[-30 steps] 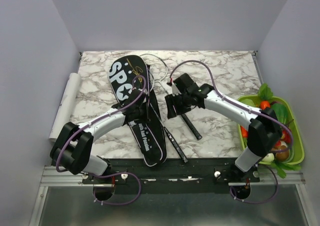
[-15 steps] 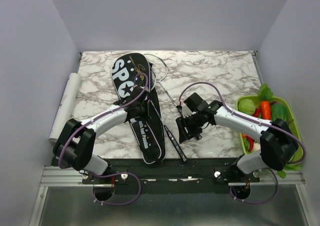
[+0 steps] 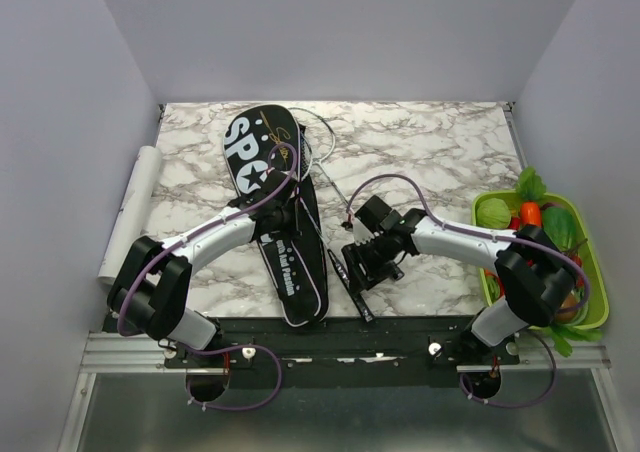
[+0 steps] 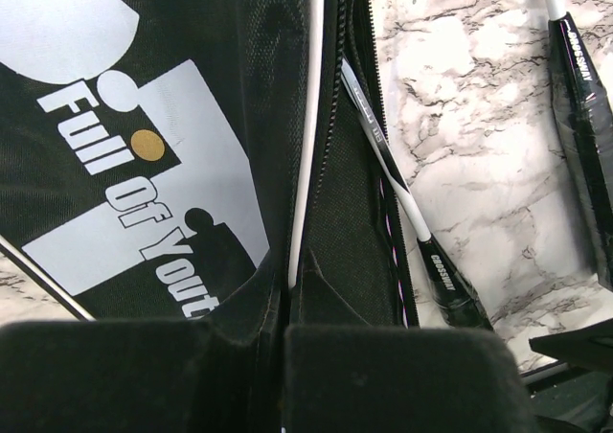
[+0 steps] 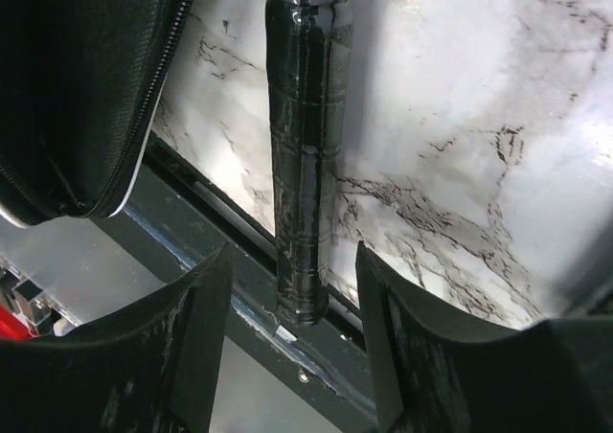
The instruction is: Pack up the badminton gear
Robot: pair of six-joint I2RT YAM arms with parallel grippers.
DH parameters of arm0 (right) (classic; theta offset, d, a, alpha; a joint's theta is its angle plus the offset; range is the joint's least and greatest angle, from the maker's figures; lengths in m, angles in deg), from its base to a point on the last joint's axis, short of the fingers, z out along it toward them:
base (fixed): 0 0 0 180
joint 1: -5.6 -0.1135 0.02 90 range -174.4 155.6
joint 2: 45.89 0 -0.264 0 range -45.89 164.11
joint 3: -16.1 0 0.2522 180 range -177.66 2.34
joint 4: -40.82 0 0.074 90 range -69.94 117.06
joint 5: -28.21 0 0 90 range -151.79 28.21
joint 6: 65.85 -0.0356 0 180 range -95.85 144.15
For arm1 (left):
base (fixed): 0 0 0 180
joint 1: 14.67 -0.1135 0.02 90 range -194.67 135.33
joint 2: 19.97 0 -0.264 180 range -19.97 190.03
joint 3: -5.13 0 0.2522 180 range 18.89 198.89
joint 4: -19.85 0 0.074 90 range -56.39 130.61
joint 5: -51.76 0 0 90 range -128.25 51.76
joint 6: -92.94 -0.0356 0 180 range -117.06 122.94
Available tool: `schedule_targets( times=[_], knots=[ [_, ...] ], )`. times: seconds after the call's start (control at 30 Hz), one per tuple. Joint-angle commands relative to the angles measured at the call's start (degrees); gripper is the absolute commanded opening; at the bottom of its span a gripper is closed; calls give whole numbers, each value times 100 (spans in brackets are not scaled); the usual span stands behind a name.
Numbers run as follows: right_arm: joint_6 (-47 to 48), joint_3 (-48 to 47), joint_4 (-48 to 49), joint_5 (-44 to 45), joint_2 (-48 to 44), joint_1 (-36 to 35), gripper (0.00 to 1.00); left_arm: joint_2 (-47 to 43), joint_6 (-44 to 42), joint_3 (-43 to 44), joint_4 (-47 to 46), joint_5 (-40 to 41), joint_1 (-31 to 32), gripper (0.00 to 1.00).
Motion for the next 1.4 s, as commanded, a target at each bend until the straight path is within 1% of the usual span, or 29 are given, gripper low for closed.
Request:
schedule_targets(
  times=[0.0,0.3,0.33,0.4,0.5,0.53,0.63,0.67,0.73,0.83,0.9,1.07,1.27,1.37],
  knots=[
    [-152,77,242,95,191,-143,62,-2,-114,204,-20,150,35,0],
    [-362,235,505,157,534,-372,60,-11,-176,213,15,149,35,0],
    [-371,252,523,166,543,-398,59,-20,-185,213,24,280,35,0],
    [-415,270,567,218,595,-433,57,-20,-193,204,33,290,35,0],
    [-459,305,602,254,657,-442,50,-38,-211,195,42,290,35,0],
    [-468,297,602,271,666,-451,45,-55,-220,195,50,299,35,0],
    [-521,235,602,350,692,-442,35,-73,-229,186,77,299,35,0],
    [-547,200,602,429,692,-442,34,-99,-237,186,68,316,35,0],
    [-556,51,559,508,710,-442,30,-125,-237,169,51,334,35,0],
    [-538,-283,401,632,762,-451,27,-187,-229,134,33,369,35,0],
    [-512,-502,234,597,806,-442,26,-222,-211,107,33,378,35,0],
    [-468,-1425,-118,430,868,-442,25,-353,-132,11,7,475,123,0],
    [-424,-2522,-487,210,1307,-443,23,-389,-18,-51,-46,510,290,0],
    [-468,-2753,-505,148,1544,-451,22,-415,61,-130,-151,422,334,0]
  ],
)
